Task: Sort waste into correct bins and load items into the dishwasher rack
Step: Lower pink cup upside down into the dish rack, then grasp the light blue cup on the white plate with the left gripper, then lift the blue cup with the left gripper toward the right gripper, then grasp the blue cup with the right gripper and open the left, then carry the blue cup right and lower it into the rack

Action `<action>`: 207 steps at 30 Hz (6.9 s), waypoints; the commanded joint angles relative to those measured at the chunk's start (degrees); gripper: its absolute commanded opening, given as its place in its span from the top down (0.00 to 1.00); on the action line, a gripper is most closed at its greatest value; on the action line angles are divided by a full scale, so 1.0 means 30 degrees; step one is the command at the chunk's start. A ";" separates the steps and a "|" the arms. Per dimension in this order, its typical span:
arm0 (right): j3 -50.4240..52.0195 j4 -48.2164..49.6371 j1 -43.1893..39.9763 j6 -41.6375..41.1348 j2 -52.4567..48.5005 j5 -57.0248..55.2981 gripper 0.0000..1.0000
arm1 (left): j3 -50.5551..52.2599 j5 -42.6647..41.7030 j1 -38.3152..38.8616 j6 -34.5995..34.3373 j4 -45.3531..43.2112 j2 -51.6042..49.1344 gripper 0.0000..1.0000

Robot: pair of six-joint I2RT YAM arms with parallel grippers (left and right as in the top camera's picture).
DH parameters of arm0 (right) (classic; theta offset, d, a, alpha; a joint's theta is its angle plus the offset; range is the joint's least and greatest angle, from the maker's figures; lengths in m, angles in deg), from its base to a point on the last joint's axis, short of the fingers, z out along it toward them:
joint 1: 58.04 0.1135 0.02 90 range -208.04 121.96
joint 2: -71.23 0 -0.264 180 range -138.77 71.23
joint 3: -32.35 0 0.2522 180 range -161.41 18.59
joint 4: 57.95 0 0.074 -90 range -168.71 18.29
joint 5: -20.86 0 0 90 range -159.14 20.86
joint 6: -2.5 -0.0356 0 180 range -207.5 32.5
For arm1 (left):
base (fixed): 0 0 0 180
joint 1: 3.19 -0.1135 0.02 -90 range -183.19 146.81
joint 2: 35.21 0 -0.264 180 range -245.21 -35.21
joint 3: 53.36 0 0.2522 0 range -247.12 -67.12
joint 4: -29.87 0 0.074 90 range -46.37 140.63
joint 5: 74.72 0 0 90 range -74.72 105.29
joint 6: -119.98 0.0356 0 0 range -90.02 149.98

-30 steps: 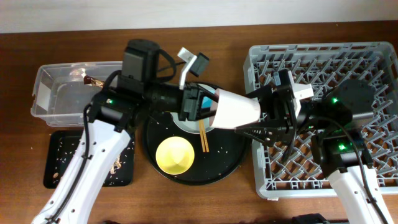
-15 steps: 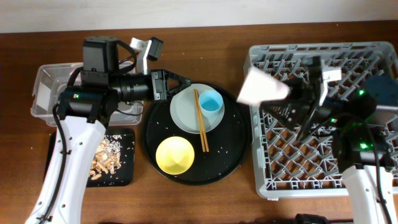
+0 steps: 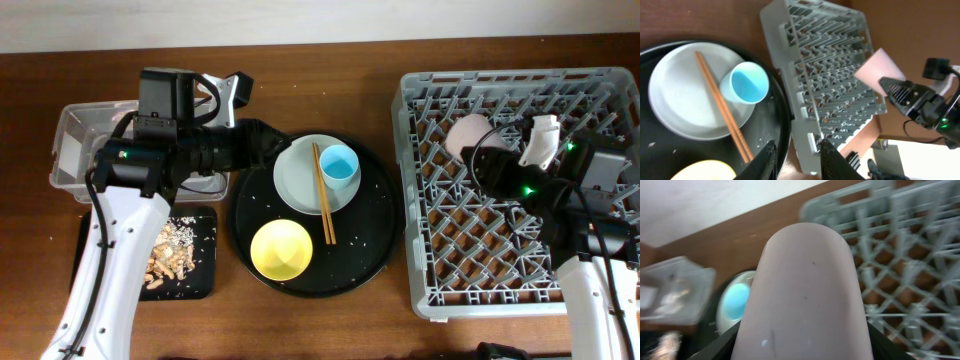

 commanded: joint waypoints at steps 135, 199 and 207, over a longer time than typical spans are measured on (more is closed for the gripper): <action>-1.2050 -1.1366 0.5515 1.4047 -0.6615 1.8061 0.20 | -0.3927 -1.3733 0.3490 -0.0255 -0.5508 -0.5355 1.00; -1.2043 -0.5690 0.3767 0.3453 -1.2837 -0.9967 0.48 | -0.3832 0.5778 0.3206 0.1902 0.3657 -0.5355 0.59; -1.2029 -0.5078 0.3767 0.3453 -1.4579 -0.9901 0.47 | -0.3832 0.5785 0.3206 0.1902 0.3650 -0.5355 0.59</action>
